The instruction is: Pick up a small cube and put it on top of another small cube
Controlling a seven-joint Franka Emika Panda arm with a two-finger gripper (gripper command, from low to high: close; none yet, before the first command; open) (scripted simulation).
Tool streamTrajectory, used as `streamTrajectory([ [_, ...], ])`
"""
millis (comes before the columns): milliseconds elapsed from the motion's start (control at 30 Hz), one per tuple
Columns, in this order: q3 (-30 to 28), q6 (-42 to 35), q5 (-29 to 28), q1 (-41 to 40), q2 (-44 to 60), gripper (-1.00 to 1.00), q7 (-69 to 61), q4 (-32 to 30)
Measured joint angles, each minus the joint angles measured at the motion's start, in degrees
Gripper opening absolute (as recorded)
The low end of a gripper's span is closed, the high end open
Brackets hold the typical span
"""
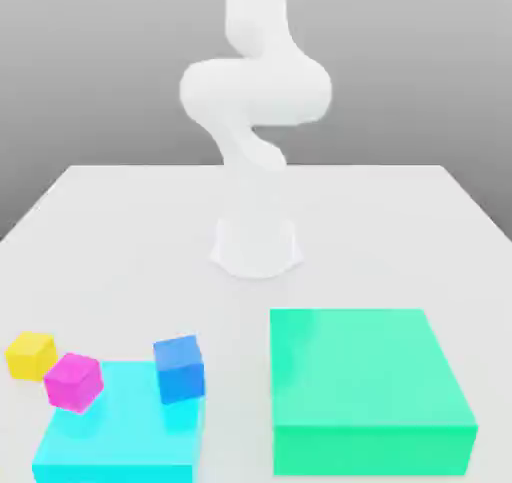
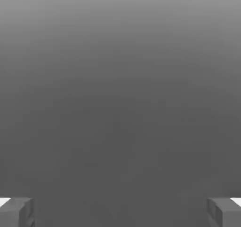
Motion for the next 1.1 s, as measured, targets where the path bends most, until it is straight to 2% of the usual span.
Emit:
streamTrajectory([
  [300, -2.0, 8.9, -2.7, -13.8, 19.1, 0.00, 19.6, -5.2],
  [533, -6.2, 15.7, -2.9, -22.0, 33.6, 0.00, 33.2, -9.2],
  [667, -8.8, 19.7, -0.4, -28.0, 41.9, 0.00, 39.1, -11.6],
  [800, -10.0, 23.6, 5.0, -30.9, 50.3, 0.00, 42.7, -13.7],
  [967, -6.5, 31.2, 9.7, -34.6, 60.7, 0.00, 40.8, -12.3],
  [1000, -5.8, 32.6, 10.3, -35.2, 62.5, -1.00, 40.3, -12.0],
  [1100, -5.8, 32.7, 10.3, -35.2, 62.5, -1.00, 40.4, -12.0],
])
